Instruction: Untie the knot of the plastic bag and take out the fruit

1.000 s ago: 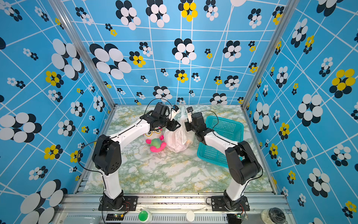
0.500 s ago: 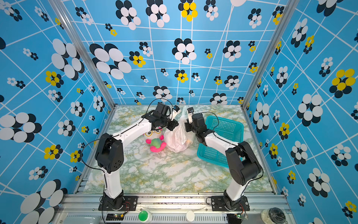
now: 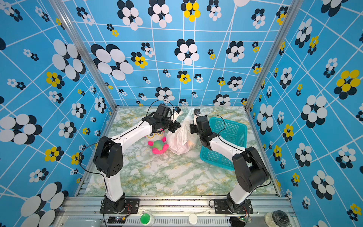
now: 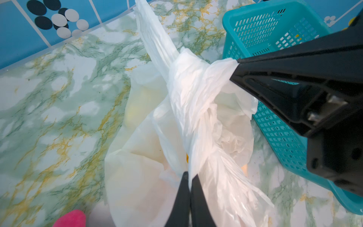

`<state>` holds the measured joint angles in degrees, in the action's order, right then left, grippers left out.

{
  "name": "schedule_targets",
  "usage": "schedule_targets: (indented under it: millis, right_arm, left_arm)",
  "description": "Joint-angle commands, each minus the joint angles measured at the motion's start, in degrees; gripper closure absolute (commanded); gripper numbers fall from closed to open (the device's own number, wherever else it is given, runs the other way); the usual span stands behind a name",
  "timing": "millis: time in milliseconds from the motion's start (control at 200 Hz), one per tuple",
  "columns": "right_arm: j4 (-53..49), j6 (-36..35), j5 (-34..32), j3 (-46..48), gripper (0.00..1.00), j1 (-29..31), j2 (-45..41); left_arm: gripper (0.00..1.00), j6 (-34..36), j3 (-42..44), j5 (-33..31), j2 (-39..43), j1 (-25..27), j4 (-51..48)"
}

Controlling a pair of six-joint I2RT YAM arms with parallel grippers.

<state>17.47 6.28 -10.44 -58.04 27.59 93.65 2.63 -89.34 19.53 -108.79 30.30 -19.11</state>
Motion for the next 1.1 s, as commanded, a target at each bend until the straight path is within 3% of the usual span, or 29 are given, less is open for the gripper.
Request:
schedule_targets:
  millis: [0,320,1094]
  right_arm:
    - [1.81,1.68,-3.8,0.91,1.0,-0.85,-2.28]
    - [1.9,4.05,-5.49,1.87,1.0,-2.61,-2.76]
    - [4.79,9.89,-8.02,6.69,1.0,-6.56,-5.75]
  left_arm:
    - [1.0,-0.79,2.2,0.06,2.46,-1.12,1.3]
    - [1.0,-2.01,6.58,0.36,7.75,-3.29,4.56]
    - [1.0,-4.54,9.8,0.68,10.34,-6.11,8.11]
